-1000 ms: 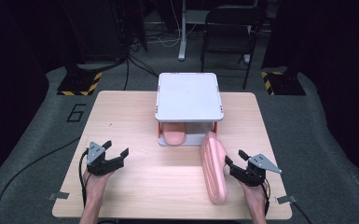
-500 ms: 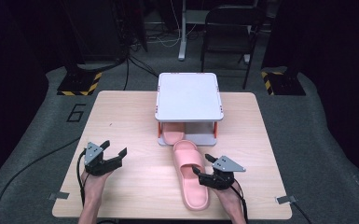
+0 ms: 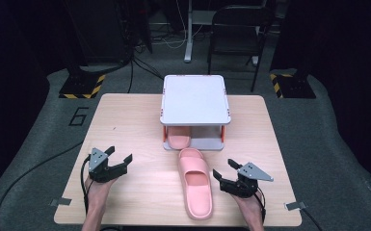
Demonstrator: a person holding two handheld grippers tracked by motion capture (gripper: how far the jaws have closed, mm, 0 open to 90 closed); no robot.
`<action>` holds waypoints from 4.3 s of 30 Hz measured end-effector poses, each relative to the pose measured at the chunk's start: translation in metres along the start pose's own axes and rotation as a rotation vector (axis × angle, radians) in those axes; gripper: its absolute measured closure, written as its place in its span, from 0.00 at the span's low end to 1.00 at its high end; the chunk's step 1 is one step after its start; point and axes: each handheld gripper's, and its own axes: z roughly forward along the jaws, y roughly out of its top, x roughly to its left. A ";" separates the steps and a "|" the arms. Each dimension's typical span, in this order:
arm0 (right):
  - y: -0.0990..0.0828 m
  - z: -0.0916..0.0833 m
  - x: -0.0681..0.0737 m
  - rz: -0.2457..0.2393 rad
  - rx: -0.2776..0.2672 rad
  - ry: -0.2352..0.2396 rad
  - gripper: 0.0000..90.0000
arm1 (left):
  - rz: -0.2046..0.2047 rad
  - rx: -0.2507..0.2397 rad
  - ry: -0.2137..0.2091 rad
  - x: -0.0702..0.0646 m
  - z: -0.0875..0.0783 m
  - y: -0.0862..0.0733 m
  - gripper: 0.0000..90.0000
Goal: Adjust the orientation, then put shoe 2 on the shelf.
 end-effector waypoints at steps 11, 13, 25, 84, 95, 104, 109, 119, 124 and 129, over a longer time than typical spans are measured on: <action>-0.008 -0.001 0.002 -0.005 0.017 0.016 0.29 | -0.005 -0.010 0.009 0.001 -0.003 0.000 0.21; -0.009 0.003 0.005 -0.019 0.025 0.025 0.29 | -0.007 -0.011 0.012 0.002 -0.005 0.000 0.21; -0.019 0.034 0.025 -0.111 0.149 0.052 0.41 | -0.016 -0.016 0.015 0.004 -0.006 0.001 0.21; 0.030 0.102 -0.042 -0.066 0.150 -0.367 0.88 | 0.140 0.068 -0.260 -0.079 0.142 0.138 0.35; 0.035 0.105 -0.054 0.015 0.112 -0.241 0.62 | 0.153 0.072 -0.258 -0.078 0.141 0.138 0.36; 0.022 0.062 -0.066 -0.063 0.136 -0.048 0.35 | 0.155 0.071 -0.254 -0.077 0.141 0.138 0.36; 0.009 0.034 -0.064 -0.037 0.102 0.007 0.24 | 0.153 0.072 -0.253 -0.078 0.141 0.138 0.36; -0.017 0.007 -0.043 -0.114 0.143 0.039 0.21 | 0.151 0.077 -0.255 -0.078 0.141 0.138 0.36; -0.027 0.005 -0.042 -0.137 0.195 0.057 0.24 | 0.152 0.074 -0.251 -0.078 0.141 0.138 0.36; -0.026 0.015 -0.041 -0.187 0.229 0.061 0.32 | 0.151 0.077 -0.247 -0.078 0.141 0.138 0.36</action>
